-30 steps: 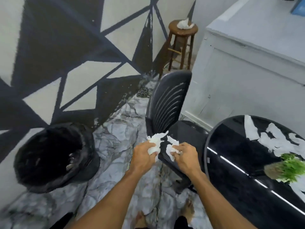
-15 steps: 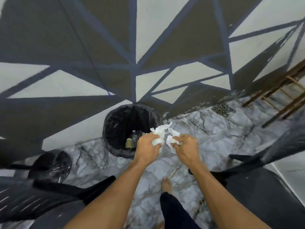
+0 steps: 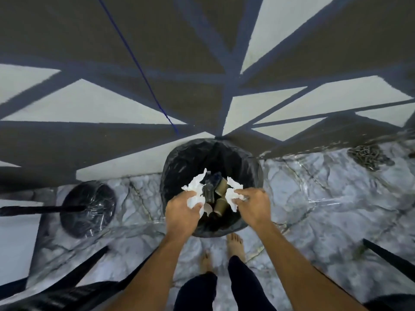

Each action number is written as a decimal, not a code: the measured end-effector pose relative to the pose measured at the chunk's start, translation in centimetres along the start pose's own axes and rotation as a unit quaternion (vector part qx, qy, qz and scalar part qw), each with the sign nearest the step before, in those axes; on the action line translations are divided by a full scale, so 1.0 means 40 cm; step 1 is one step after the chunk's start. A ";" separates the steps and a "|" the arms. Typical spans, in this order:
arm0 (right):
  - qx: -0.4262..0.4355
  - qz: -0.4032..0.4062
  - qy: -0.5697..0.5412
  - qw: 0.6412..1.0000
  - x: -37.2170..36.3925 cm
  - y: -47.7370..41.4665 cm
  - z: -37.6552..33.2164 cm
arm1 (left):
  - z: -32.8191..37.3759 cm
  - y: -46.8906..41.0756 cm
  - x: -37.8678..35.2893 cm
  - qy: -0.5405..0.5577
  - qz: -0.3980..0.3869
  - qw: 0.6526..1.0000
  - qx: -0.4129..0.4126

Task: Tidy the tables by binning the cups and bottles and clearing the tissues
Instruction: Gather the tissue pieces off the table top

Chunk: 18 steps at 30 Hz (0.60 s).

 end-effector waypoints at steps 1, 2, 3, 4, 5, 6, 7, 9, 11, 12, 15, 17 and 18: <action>-0.007 -0.008 -0.001 1.000 -0.032 -0.029 0.006 | -0.019 -0.034 -0.021 -0.008 -0.009 1.000 0.002; -0.015 -0.018 0.000 1.000 -0.067 -0.060 0.014 | -0.038 -0.071 -0.047 -0.016 -0.019 1.000 0.003; -0.023 -0.026 0.000 0.999 -0.106 -0.086 0.031 | -0.061 -0.100 -0.077 -0.018 -0.030 0.999 0.004; -0.035 -0.026 -0.002 0.999 -0.149 -0.123 0.060 | -0.089 -0.144 -0.120 -0.021 -0.039 0.999 0.003; -0.044 -0.026 -0.003 0.999 -0.175 -0.146 0.079 | -0.106 -0.175 -0.151 -0.027 -0.048 0.998 0.002; -0.054 -0.029 0.000 0.998 -0.205 -0.168 0.100 | -0.128 -0.204 -0.182 -0.034 -0.055 0.998 0.009; -0.060 -0.036 0.006 0.997 -0.252 -0.199 0.134 | -0.167 -0.240 -0.229 -0.040 -0.063 0.997 0.017; -0.055 -0.063 0.039 0.996 -0.346 -0.258 0.188 | -0.242 -0.304 -0.316 -0.053 -0.081 0.995 0.034; -0.072 -0.075 0.044 0.994 -0.435 -0.309 0.247 | -0.326 -0.366 -0.389 -0.061 -0.090 0.992 0.064; -0.088 -0.079 0.035 0.992 -0.481 -0.335 0.278 | -0.365 -0.395 -0.419 -0.070 -0.093 0.990 0.076; -0.118 -0.102 0.041 0.987 -0.619 -0.405 0.350 | -0.468 -0.480 -0.501 -0.125 -0.101 0.983 0.085; -0.138 -0.128 0.042 0.981 -0.714 -0.441 0.391 | -0.517 -0.532 -0.552 -0.167 -0.117 0.977 0.069; -0.145 -0.140 0.051 0.978 -0.762 -0.458 0.413 | -0.531 -0.556 -0.575 -0.187 -0.128 0.972 0.056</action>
Point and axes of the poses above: each hand's wrist, its own y-axis away from the middle knuckle, its own x-axis out of the back of the hand, z = x × y, the point moved 9 cm from there along -y, towards the middle knuckle, and after that the axes turned 4 degrees about x, right-handed, at the moved point
